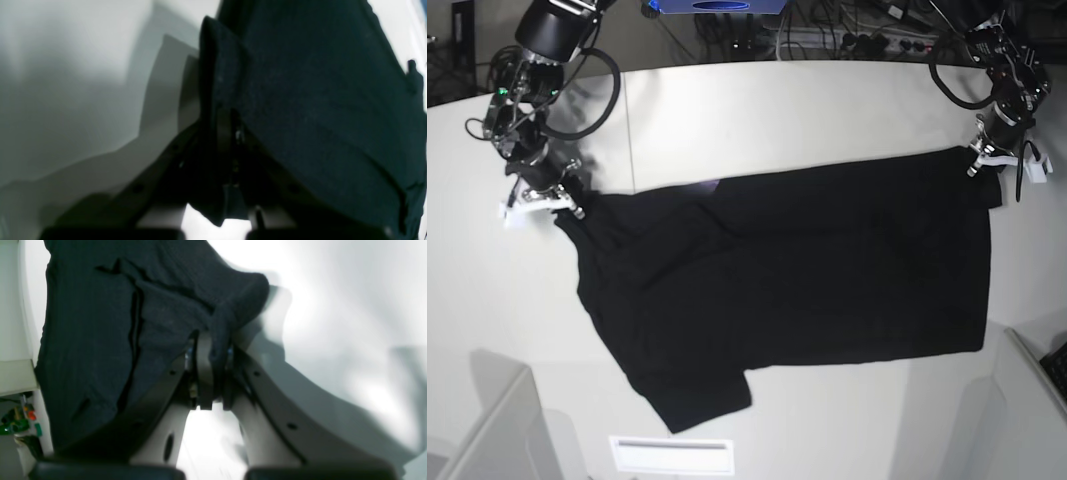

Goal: Fold the T-shirt properly
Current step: 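Drag the shirt by its shoulders with both grippers, flattening it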

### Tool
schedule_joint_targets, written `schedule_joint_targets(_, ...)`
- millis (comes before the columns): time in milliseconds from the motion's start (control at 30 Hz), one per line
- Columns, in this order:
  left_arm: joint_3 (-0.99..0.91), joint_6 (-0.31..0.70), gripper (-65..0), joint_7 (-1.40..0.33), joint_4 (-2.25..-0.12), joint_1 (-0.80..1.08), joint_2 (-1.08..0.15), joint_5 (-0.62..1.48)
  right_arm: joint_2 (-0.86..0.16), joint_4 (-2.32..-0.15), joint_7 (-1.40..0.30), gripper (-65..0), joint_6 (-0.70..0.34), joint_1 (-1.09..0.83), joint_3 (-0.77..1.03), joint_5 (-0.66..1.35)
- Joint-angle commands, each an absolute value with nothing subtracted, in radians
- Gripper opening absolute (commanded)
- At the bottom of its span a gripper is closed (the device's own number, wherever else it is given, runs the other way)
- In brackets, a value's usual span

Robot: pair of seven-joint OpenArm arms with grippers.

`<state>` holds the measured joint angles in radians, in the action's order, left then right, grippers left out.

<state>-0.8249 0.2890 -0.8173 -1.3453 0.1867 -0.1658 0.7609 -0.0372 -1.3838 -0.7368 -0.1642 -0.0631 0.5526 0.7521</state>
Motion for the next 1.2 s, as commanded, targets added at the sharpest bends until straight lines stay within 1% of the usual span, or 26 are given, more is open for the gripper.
schedule_joint_targets(0, -0.828, 0.265, -65.0, -0.872, -1.359, 0.2, -0.179, 0.713, -0.045, -1.419, -0.722, -65.0, -0.171, -0.061, 0.558, 0.768)
schedule_joint_targets(300, -0.829, 0.266, -65.0, -0.975, -1.511, 0.249, -0.186, 0.711, -0.045, -1.532, -0.72, -65.0, -0.17, -0.174, 0.559, 0.768)
schedule_joint_targets(633, -0.829, 0.266, -65.0, -0.99, -1.531, 0.32, -0.209, 0.711, -0.042, -1.661, -0.72, -65.0, -0.163, -0.323, 0.559, 0.769)
schedule_joint_targets(700, -0.828, 0.275, -65.0, -0.99, -1.531, 0.331, -0.217, 0.711, -0.019, -1.685, -0.72, -65.0, -0.162, -0.354, 0.564, 0.769)
schedule_joint_targets(800, -0.829, 0.321, -65.0, -0.99, -1.531, 0.34, -0.222, 0.711, 0.028, -1.715, -0.728, -65.0, -0.162, -0.381, 0.639, 0.768)
schedule_joint_targets(867, -0.831, 0.335, -65.0, -0.99, -1.531, 0.341, -0.222, 0.708, 0.047, -1.727, -0.728, -65.0, -0.162, -0.397, 0.667, 0.765)
schedule_joint_targets(1167, -0.832, 0.335, -65.0, -0.99, -1.596, 0.406, -0.22, 0.71, 0.054, -1.735, -0.728, -65.0, -0.166, -0.475, 0.674, 0.768)
